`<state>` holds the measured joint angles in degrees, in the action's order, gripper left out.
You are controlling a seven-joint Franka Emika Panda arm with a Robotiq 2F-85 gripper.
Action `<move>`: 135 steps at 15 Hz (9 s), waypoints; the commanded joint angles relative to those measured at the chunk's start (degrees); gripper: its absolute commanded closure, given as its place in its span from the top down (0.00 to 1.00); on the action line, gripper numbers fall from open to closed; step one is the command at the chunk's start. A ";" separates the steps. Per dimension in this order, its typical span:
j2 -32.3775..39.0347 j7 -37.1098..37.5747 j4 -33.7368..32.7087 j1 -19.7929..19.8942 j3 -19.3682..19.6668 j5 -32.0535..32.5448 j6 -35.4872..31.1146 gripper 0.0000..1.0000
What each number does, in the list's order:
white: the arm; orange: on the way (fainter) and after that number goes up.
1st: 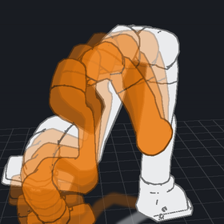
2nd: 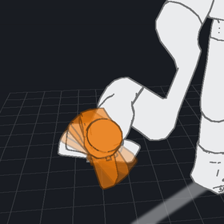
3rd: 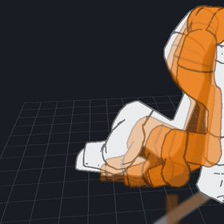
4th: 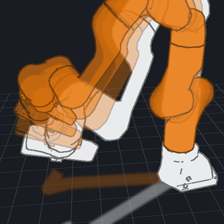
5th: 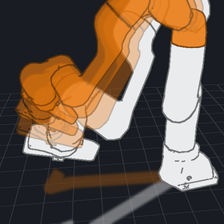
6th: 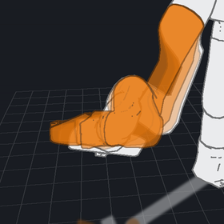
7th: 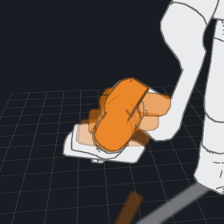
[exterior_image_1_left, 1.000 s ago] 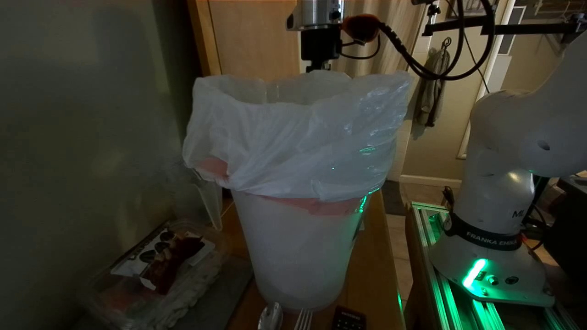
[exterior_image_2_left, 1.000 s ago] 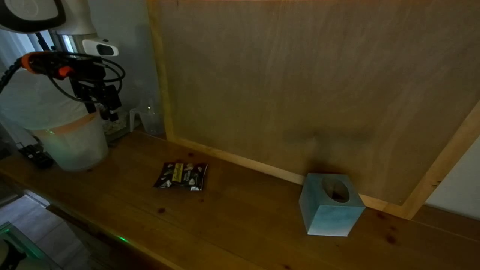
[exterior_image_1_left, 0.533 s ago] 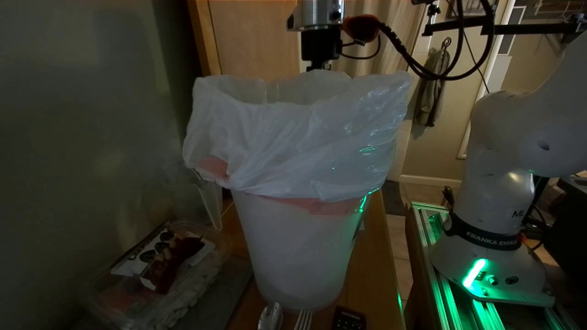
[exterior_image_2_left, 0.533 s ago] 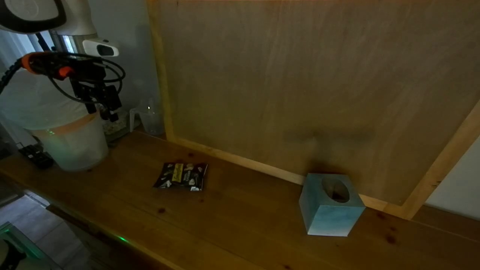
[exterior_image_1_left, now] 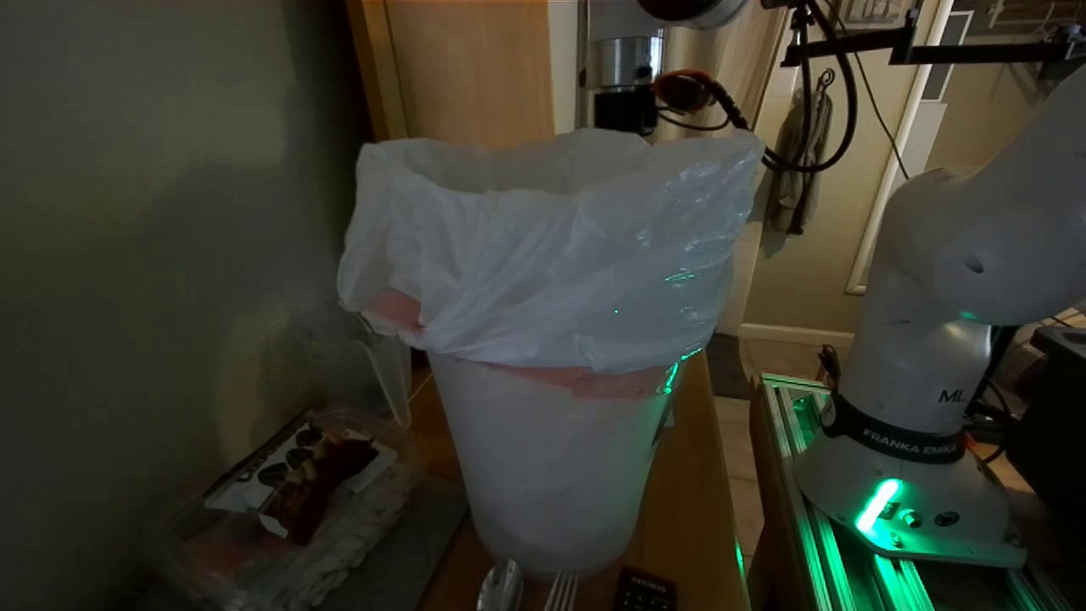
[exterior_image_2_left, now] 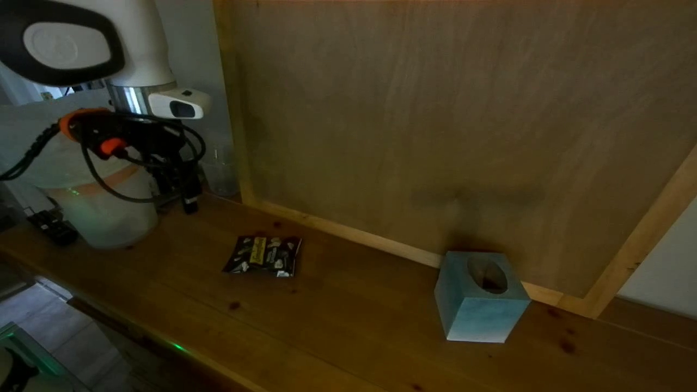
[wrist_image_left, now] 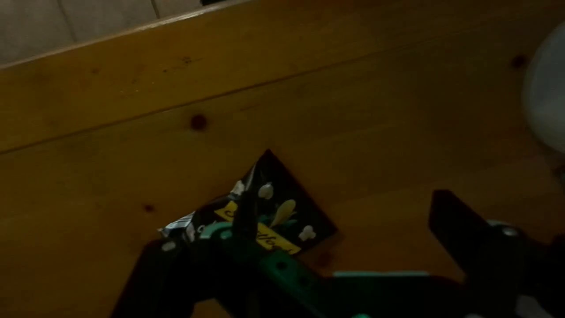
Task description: Put the packet inside the bin
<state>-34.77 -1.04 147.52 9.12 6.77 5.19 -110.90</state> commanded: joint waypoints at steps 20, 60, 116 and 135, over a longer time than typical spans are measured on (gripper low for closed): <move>12.88 0.45 -0.03 5.84 8.45 -1.53 -19.73 1.00; 25.18 -8.03 -2.30 7.48 12.18 -19.96 -24.90 0.02; 12.14 -33.25 -22.21 -22.45 -9.06 -17.11 15.00 0.02; 11.03 -32.21 -31.82 -20.86 -5.37 -21.95 25.43 1.00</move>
<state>-23.60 -33.40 119.51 -12.74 -0.01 -13.55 -89.87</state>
